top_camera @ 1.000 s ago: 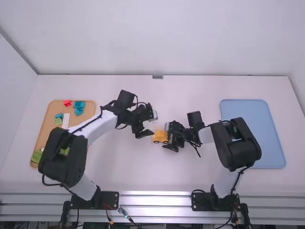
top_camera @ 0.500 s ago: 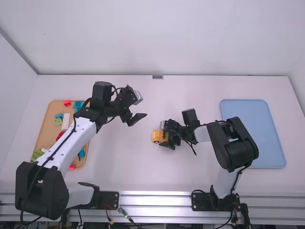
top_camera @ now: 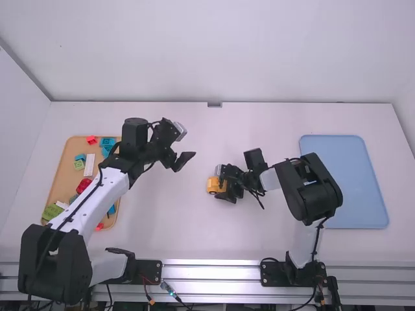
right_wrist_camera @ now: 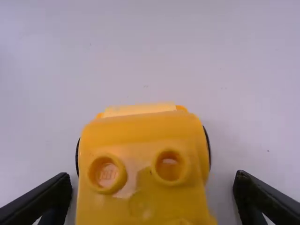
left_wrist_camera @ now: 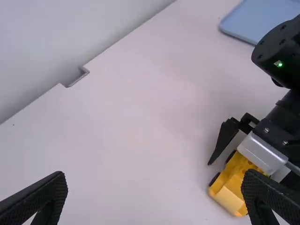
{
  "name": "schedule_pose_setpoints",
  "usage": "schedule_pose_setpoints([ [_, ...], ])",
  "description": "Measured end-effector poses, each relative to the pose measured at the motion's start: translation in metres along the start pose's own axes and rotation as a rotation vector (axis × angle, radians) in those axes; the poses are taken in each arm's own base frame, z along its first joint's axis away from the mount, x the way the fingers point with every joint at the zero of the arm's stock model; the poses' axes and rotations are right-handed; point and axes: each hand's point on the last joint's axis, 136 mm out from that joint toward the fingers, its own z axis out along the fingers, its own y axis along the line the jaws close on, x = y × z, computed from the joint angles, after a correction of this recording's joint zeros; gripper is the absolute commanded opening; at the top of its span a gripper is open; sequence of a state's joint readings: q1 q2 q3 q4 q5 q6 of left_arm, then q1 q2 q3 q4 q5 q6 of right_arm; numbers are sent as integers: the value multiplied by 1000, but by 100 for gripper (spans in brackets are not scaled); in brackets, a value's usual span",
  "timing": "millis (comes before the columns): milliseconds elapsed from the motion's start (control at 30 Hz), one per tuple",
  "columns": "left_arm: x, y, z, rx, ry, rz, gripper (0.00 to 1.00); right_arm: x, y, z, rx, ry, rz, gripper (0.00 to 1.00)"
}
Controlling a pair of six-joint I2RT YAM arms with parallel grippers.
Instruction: Assemble lego blocks to make yellow taxi
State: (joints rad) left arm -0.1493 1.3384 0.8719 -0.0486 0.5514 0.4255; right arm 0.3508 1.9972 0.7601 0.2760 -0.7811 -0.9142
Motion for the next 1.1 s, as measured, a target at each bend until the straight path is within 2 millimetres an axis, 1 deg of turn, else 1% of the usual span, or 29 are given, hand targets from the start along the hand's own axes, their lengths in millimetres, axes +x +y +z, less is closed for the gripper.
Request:
schedule_pose_setpoints([
  [33, 0, 0, 0, 0, 0, 0, 99, -1, -1, 0, 2, -3, -4, 82],
  [67, 0, 0, 0, -3, 0, 0, 99, -4, -3, 0, 7, -12, -18, 71],
  [100, 0, 1, 0, -3, 0, -1, 99, -4, -3, 0, 8, -14, -20, 67],
  [133, 0, 1, 0, -4, -1, -2, 99, -6, -5, 0, 9, -21, -28, 56],
  [200, -2, 1, 0, -5, -5, -1, 99, -10, -5, 0, 5, -32, -35, 44],
  [267, -2, 1, 0, -6, -6, -2, 99, -10, -6, 0, 6, -32, -38, 41],
  [400, -1, 1, 0, -4, -2, -3, 99, -15, -11, 0, 27, -47, -30, 41],
  [467, 0, 1, 0, -4, -1, 3, 99, -12, -13, -2, 32, -41, 11, 41],
  [500, -1, 2, 0, -8, -2, 5, 99, -10, -14, -5, 37, -32, 34, 40],
  [533, -1, 4, 0, -22, -3, 9, 99, -6, -18, -13, 54, -9, 78, 35],
  [567, -2, 7, 0, -36, -1, 11, 99, -4, -21, -21, 74, 9, 105, 34],
  [600, -1, 10, 0, -56, 5, 12, 99, -3, -28, -36, 111, 30, 133, 34],
  [633, -1, 11, 0, -59, 6, 12, 99, -3, -31, -43, 129, 38, 141, 34],
  [667, 0, 14, 0, -78, 11, 14, 99, -5, -41, -62, 184, 51, 151, 34],
  [733, 0, 18, -1, -98, 15, 17, 99, -7, -55, -92, 275, 73, 161, 32],
  [800, 0, 22, -1, -124, 18, 21, 99, -3, -75, -143, 428, 117, 189, 31],
  [833, 0, 23, -1, -131, 20, 23, 99, 1, -82, -160, 485, 132, 208, 31],
  [900, -1, 26, -2, -144, 18, 32, 99, 16, -92, -196, 591, 172, 254, 32],
  [933, -3, 27, -2, -151, 12, 36, 99, 28, -98, -217, 655, 192, 289, 32],
  [967, -4, 28, -2, -156, 6, 40, 99, 35, -101, -227, 685, 201, 310, 32],
  [1000, -7, 29, -2, -161, -3, 45, 99, 47, -105, -243, 731, 211, 353, 30],
  [1033, -10, 31, -3, -167, -17, 53, 99, 68, -108, -266, 798, 226, 429, 27],
  [1067, -13, 32, -3, -172, -28, 60, 99, 82, -108, -282, 843, 234, 483, 25],
  [1100, -15, 33, -3, -177, -39, 65, 99, 93, -107, -294, 874, 238, 522, 25],
])
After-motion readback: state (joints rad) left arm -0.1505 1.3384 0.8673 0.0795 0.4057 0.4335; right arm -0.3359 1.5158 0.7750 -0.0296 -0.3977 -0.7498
